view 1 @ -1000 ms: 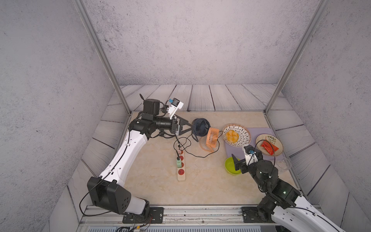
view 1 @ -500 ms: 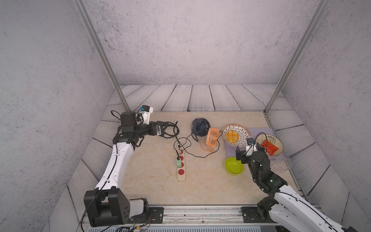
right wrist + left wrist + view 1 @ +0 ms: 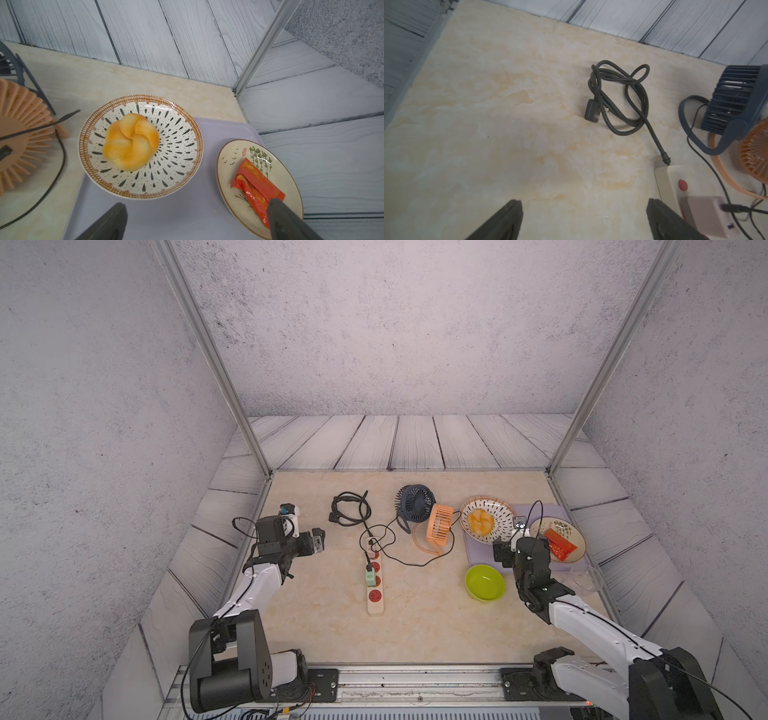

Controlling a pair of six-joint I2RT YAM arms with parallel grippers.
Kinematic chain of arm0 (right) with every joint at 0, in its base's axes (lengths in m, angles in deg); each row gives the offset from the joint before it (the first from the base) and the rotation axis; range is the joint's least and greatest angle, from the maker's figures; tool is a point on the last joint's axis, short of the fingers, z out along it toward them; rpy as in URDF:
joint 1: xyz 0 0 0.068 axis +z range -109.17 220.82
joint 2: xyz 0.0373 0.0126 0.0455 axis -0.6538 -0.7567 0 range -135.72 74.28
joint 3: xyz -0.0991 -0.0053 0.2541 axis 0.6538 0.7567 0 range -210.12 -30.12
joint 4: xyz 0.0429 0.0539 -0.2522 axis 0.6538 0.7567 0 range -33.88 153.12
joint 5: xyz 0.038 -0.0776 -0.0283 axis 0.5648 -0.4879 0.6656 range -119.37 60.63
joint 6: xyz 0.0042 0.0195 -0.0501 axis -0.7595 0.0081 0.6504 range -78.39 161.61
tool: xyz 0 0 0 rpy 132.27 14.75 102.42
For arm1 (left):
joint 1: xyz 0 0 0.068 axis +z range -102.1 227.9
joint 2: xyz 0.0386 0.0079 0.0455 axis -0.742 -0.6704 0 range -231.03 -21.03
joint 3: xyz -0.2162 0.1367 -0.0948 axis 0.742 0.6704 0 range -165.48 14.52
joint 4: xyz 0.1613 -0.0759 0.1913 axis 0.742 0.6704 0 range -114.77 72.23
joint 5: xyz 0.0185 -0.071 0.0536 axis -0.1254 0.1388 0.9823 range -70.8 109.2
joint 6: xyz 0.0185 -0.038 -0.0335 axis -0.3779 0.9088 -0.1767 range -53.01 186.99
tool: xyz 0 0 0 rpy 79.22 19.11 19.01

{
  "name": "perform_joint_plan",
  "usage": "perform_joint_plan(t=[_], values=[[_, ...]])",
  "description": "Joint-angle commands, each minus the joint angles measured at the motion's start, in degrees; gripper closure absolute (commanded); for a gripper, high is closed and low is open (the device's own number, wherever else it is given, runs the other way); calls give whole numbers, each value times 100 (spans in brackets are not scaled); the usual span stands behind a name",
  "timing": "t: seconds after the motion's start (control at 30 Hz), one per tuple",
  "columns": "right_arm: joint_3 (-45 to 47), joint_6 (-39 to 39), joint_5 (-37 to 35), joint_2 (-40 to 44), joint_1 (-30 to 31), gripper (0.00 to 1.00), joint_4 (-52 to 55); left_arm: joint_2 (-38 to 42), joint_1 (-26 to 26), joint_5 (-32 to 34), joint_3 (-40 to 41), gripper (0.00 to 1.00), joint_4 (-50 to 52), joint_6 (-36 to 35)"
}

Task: Plug the desk fan into the power strip
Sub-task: Reset both arms

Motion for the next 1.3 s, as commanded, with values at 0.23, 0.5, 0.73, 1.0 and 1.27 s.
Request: perform_joint_plan(t=[0.23,0.5,0.73,1.0,1.27], values=[[57,58,524,-806,-430,1,-1274,-327,-18,302,712,0,-2008,17],[115,-40,767,-1440,-620,1,-2034,-766,-164,697,896,0,-2962,-245],[124,37,861,-1817,-705,1,-2485,-1472,-564,1464,1294,0,-4354,-428],[184,-22,938,-1825,-774,1,-2585,-1342,-605,1551,1113,0,-3800,-477],[213,-39,972,-1759,-798,1,-2564,-1326,-604,1558,1110,0,-3754,-479]])
